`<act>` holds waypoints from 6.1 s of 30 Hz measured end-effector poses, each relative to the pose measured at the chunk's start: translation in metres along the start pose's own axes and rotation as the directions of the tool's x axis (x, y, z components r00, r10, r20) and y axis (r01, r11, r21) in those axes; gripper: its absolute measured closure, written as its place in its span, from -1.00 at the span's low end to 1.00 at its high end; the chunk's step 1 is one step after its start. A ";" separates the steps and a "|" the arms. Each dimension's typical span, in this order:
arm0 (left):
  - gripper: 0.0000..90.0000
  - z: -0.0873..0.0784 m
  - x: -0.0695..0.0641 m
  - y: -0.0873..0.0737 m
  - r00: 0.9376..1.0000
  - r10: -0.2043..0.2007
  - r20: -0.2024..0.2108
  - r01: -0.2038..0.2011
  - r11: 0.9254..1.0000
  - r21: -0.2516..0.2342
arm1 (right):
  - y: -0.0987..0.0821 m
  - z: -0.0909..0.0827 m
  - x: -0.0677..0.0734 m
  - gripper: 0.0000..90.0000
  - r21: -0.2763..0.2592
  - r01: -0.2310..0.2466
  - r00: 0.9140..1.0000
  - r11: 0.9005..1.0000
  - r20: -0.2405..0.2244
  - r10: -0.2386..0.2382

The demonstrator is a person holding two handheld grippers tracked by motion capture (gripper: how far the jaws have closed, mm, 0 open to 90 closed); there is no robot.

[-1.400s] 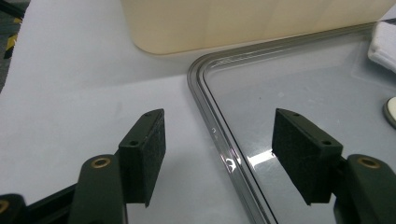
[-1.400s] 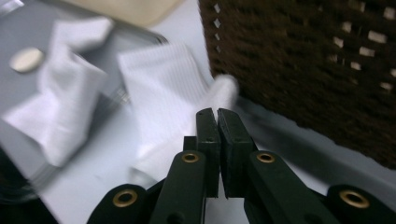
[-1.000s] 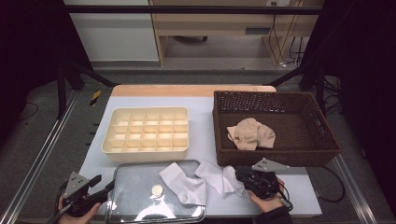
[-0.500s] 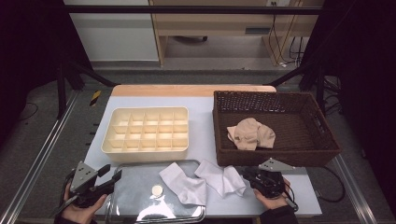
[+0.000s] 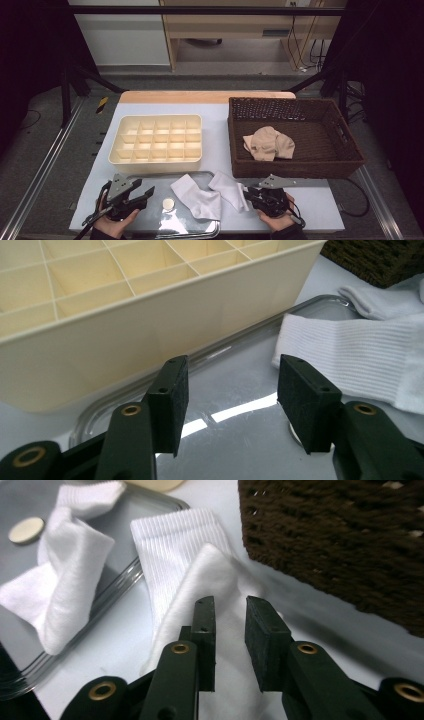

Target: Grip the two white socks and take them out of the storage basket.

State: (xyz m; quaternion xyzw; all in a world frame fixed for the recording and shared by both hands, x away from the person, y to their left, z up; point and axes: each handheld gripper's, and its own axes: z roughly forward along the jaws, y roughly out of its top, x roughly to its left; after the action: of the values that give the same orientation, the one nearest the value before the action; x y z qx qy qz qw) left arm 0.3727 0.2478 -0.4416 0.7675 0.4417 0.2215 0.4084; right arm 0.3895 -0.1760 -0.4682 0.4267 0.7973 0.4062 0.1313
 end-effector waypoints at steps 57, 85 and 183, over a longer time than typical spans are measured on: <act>-0.13 0.009 0.008 -0.016 0.999 -0.045 0.023 0.044 0.997 0.058 | -0.006 -0.025 -0.055 0.84 0.043 -0.084 0.950 0.996 0.306 0.067; 0.09 0.006 -0.020 0.032 0.997 0.015 0.071 -0.014 1.000 -0.011 | 0.038 0.002 0.037 0.53 -0.116 0.018 0.998 0.993 -0.061 -0.025; 0.89 0.034 -0.034 -0.008 0.993 0.039 0.109 -0.057 0.985 0.165 | 0.046 0.047 0.100 0.69 -0.050 0.178 0.953 0.983 -0.238 -0.185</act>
State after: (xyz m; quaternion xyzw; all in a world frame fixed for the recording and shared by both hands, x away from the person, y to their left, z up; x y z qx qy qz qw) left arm 0.3752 0.2061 -0.4673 0.8203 0.4180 0.1524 0.3595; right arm 0.3820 -0.0580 -0.4500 0.2970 0.8374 0.4525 0.0761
